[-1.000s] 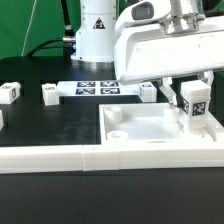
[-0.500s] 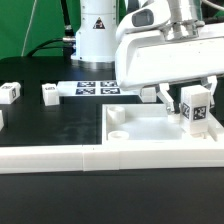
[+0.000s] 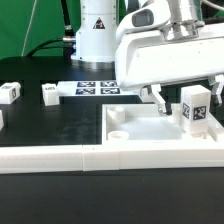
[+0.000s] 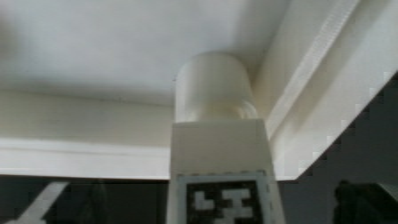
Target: Assemble one leg
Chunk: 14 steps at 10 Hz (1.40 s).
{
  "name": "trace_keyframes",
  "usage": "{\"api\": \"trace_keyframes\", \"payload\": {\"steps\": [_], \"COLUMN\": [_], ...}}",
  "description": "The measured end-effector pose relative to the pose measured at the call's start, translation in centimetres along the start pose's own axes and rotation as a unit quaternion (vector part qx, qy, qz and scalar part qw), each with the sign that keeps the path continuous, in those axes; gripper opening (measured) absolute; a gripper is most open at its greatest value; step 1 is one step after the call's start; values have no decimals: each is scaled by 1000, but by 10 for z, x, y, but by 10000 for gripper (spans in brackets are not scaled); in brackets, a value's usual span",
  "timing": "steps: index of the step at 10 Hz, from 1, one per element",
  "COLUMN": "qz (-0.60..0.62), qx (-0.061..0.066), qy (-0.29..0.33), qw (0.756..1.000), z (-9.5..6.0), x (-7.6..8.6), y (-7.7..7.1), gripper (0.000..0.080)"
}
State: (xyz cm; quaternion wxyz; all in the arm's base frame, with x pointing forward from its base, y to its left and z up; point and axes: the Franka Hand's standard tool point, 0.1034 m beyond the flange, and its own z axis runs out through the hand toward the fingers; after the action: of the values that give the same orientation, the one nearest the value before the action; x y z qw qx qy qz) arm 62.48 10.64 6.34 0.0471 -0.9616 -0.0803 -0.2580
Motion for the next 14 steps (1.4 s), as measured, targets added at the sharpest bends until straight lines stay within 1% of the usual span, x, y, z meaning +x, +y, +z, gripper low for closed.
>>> {"api": "trace_keyframes", "payload": {"steps": [1, 2, 3, 4, 5, 6, 7, 8, 9, 11, 12, 13, 14], "qz": [0, -1, -2, -3, -4, -4, -4, -3, -3, 2, 3, 2, 7], "qx": [1, 4, 4, 6, 7, 10, 10, 16, 25, 37, 42, 54, 58], "qy": [-3, -11, -13, -17, -23, -37, -36, -65, -103, -182, -203, -256, -272], "qw": [1000, 1000, 1000, 1000, 1000, 999, 999, 998, 994, 983, 978, 965, 960], "z": [-1, -10, -19, -26, -29, -27, -27, -26, -25, -21, -20, -21, -20], "x": [2, 14, 23, 30, 33, 30, 30, 25, 23, 17, 19, 11, 16], "y": [0, 0, 0, 0, 1, -1, -1, -4, -7, 0, -1, -3, -5], "gripper": [648, 649, 649, 649, 649, 649, 649, 649, 649, 649, 649, 649, 649]}}
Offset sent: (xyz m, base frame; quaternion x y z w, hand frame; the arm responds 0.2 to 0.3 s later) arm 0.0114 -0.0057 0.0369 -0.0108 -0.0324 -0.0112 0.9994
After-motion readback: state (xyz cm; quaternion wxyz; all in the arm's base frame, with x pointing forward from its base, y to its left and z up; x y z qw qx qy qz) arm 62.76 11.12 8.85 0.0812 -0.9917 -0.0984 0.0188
